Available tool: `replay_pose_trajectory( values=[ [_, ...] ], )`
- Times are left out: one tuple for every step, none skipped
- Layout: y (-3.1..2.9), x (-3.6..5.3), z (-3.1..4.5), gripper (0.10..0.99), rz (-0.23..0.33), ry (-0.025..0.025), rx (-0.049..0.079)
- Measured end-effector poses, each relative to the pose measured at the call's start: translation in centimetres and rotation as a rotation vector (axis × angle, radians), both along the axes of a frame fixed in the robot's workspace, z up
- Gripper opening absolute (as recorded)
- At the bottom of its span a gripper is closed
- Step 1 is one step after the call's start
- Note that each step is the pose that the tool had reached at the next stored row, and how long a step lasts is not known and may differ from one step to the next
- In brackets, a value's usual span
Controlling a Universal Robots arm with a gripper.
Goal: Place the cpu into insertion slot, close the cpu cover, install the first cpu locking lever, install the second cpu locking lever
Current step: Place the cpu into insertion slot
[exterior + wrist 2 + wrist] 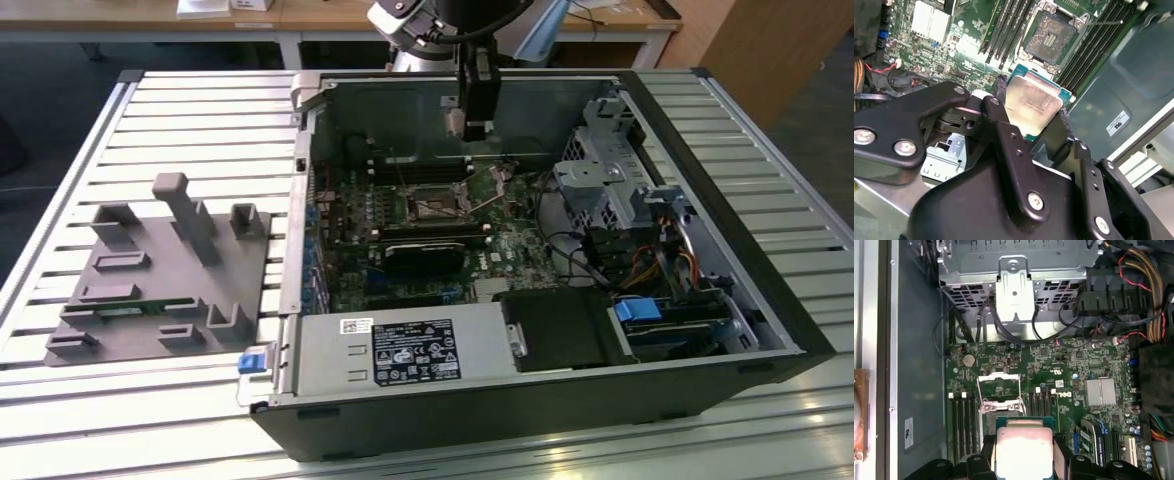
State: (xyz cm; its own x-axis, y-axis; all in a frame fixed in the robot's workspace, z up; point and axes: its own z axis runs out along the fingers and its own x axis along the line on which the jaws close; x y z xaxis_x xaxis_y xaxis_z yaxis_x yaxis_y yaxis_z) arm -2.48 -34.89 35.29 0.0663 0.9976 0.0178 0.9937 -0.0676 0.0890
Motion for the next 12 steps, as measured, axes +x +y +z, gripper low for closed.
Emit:
replay_pose_trajectory(
  values=[
    [0.0,-0.01,-0.06,0.541,0.014,0.0,0.0],
    [0.0,-0.02,-0.12,0.541,0.028,0.0,0.0],
    [0.0,-0.06,-0.18,0.541,0.04,0.0001,0.0],
    [0.0,-0.1,-0.25,0.541,0.049,0.0,0.0],
    [0.0,-0.15,-0.36,0.541,0.055,0.0001,0.0],
    [0.02,-0.2,-0.49,0.541,0.057,0.0,0.0],
    [0.05,-0.24,-0.62,0.541,0.058,0.0001,0.0],
    [0.08,-0.28,-0.76,0.541,0.058,0.0001,0.0],
    [0.09,-0.33,-0.88,0.541,0.058,0.0002,0.0],
    [0.1,-0.36,-0.97,0.541,0.058,0.0008,0.0],
    [0.1,-0.37,-1.05,0.541,0.059,0.0017,0.0],
    [0.1,-0.37,-1.09,0.541,0.059,0.0022,0.0]
  ],
)
